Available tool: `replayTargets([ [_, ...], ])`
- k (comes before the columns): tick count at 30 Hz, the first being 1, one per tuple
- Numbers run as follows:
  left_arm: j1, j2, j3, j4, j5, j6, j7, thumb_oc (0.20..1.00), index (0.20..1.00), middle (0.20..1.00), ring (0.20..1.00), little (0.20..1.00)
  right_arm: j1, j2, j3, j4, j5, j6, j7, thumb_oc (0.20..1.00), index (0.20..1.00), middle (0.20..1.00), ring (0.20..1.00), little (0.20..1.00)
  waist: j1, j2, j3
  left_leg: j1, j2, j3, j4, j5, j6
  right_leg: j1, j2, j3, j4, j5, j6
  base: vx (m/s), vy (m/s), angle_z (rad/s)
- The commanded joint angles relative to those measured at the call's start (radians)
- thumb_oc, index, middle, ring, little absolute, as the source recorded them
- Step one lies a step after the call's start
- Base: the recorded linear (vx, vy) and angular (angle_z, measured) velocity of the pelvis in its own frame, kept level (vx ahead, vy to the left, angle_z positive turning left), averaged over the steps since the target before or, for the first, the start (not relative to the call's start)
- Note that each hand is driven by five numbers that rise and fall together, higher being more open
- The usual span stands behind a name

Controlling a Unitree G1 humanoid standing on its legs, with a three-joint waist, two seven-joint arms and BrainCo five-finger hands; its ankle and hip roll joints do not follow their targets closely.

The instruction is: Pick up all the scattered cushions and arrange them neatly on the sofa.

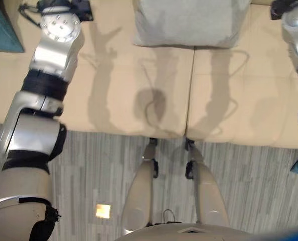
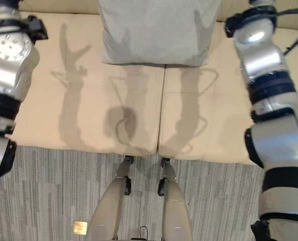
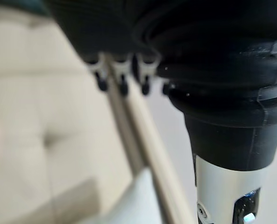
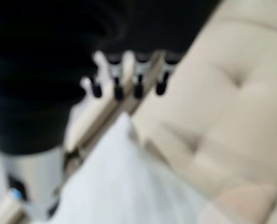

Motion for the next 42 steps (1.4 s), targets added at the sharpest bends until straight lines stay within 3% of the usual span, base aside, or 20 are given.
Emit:
replayTargets([
  [1, 0.284, -0.011, 0.134, -0.107, -0.028, -0.073, -0.080, 1.000, 1.000, 1.000, 1.000, 1.000, 0.303, -0.036, -0.079, -0.131, 0.016, -0.075, 0.078, 1.000, 1.000, 1.000, 1.000, 1.000, 0.004, -0.033, -0.119, 0.136, 0.003, -0.012, -0.025, -0.095, -0.048, 0.083, -0.036, -0.045, -0.048, -0.007, 0.080, 0.02, -0.016, 0.07],
  [2, 0.289, -0.011, 0.135, -0.112, -0.027, -0.071, -0.079, 1.000, 1.000, 1.000, 1.000, 1.000, 0.309, -0.036, -0.082, -0.136, 0.014, -0.074, 0.077, 1.000, 1.000, 1.000, 1.000, 1.000, 0.003, -0.035, -0.122, 0.134, 0.001, -0.013, -0.025, -0.091, -0.047, 0.081, -0.038, -0.045, -0.050, -0.003, 0.080, 0.01, -0.012, 0.04],
  [7, 0.706, -0.085, 0.300, -0.295, -0.035, -0.064, -0.191, 1.000, 1.000, 1.000, 1.000, 1.000, 0.814, -0.020, -0.321, -0.382, -0.008, -0.102, 0.194, 1.000, 1.000, 1.000, 1.000, 1.000, 0.001, -0.049, -0.135, 0.245, 0.003, -0.010, -0.021, -0.121, -0.045, 0.205, -0.036, -0.069, -0.055, -0.029, 0.081, 0.04, -0.013, 0.05],
  [9, 0.840, -0.140, 0.328, -0.315, -0.017, -0.050, -0.232, 1.000, 1.000, 1.000, 1.000, 1.000, 0.969, 0.067, -0.396, -0.427, 0.013, -0.122, 0.234, 1.000, 1.000, 1.000, 1.000, 1.000, 0.000, -0.053, -0.148, 0.287, 0.003, -0.011, -0.023, -0.130, -0.039, 0.251, -0.036, -0.071, -0.060, -0.037, 0.081, 0.04, -0.003, 0.09],
  [10, 0.905, -0.169, 0.347, -0.317, -0.010, -0.041, -0.263, 1.000, 1.000, 1.000, 1.000, 1.000, 1.049, 0.065, -0.424, -0.453, -0.038, -0.117, 0.254, 1.000, 1.000, 1.000, 1.000, 1.000, -0.001, -0.053, -0.153, 0.305, 0.004, -0.011, -0.020, -0.133, -0.040, 0.274, -0.037, -0.075, -0.061, -0.044, 0.081, 0.00, 0.000, 0.00],
  [17, 1.204, -0.292, 0.367, -0.111, 0.091, 0.022, -0.427, 1.000, 1.000, 1.000, 1.000, 1.000, 1.323, 0.158, -0.458, -0.315, -0.132, -0.099, 0.381, 1.000, 1.000, 1.000, 1.000, 1.000, 0.004, -0.051, -0.212, 0.445, 0.013, -0.014, -0.004, -0.164, -0.036, 0.425, -0.022, -0.088, -0.060, -0.094, 0.078, 0.01, -0.004, 0.01],
  [24, 1.259, -0.456, 0.335, 0.379, 0.225, 0.090, -0.461, 1.000, 1.000, 1.000, 1.000, 1.000, 1.412, 0.306, -0.396, -0.031, -0.219, -0.076, 0.403, 1.000, 1.000, 1.000, 1.000, 1.000, 0.003, -0.052, -0.269, 0.553, 0.036, -0.007, 0.001, -0.175, -0.045, 0.558, -0.001, -0.090, -0.076, -0.127, 0.066, 0.00, -0.041, 0.05],
  [29, 1.216, -0.506, 0.308, 0.588, 0.292, 0.119, -0.472, 1.000, 1.000, 1.000, 1.000, 1.000, 1.414, 0.384, -0.351, 0.134, -0.228, -0.055, 0.405, 1.000, 1.000, 1.000, 1.000, 1.000, 0.000, -0.069, -0.270, 0.561, 0.034, -0.017, 0.072, -0.194, -0.056, 0.610, 0.004, -0.096, -0.081, -0.142, 0.054, -0.03, -0.055, 0.15],
  [30, 1.216, -0.506, 0.308, 0.589, 0.292, 0.119, -0.472, 1.000, 1.000, 1.000, 1.000, 1.000, 1.414, 0.384, -0.351, 0.135, -0.228, -0.055, 0.405, 1.000, 1.000, 1.000, 1.000, 1.000, 0.000, -0.069, -0.268, 0.562, 0.034, -0.017, 0.074, -0.195, -0.056, 0.612, 0.004, -0.096, -0.081, -0.141, 0.054, -0.04, -0.027, 0.24],
  [34, 1.191, -0.543, 0.293, 0.651, 0.283, 0.122, -0.472, 1.000, 1.000, 1.000, 1.000, 1.000, 1.375, 0.417, -0.306, 0.258, -0.229, -0.032, 0.413, 1.000, 1.000, 1.000, 1.000, 1.000, 0.032, -0.078, -0.263, 0.588, -0.041, -0.189, 0.191, -0.265, -0.045, 0.603, -0.007, -0.029, -0.064, -0.122, 0.053, -0.09, 0.054, -0.12],
  [36, 1.182, -0.543, 0.279, 0.649, 0.291, 0.122, -0.468, 1.000, 1.000, 1.000, 1.000, 1.000, 1.364, 0.426, -0.298, 0.293, -0.233, -0.019, 0.415, 1.000, 1.000, 1.000, 1.000, 1.000, 0.030, -0.073, -0.267, 0.596, -0.050, -0.216, 0.168, -0.282, -0.033, 0.572, -0.010, -0.009, -0.045, -0.110, 0.059, -0.12, 0.100, -0.58],
  [39, 1.156, -0.540, 0.242, 0.654, 0.330, 0.122, -0.461, 1.000, 1.000, 1.000, 1.000, 1.000, 1.344, 0.440, -0.288, 0.341, -0.242, -0.007, 0.414, 1.000, 1.000, 1.000, 1.000, 1.000, 0.018, -0.074, -0.264, 0.605, -0.056, -0.200, 0.139, -0.307, -0.019, 0.532, -0.026, 0.008, -0.028, -0.088, 0.071, -0.20, 0.163, -0.52],
  [42, 1.110, -0.537, 0.213, 0.659, 0.354, 0.123, -0.455, 1.000, 1.000, 1.000, 1.000, 1.000, 1.312, 0.454, -0.254, 0.355, -0.265, 0.002, 0.412, 1.000, 1.000, 1.000, 1.000, 1.000, 0.017, -0.082, -0.245, 0.605, -0.084, -0.184, 0.117, -0.314, 0.009, 0.467, -0.052, 0.029, -0.022, -0.028, 0.101, -0.18, 0.138, -0.39],
])
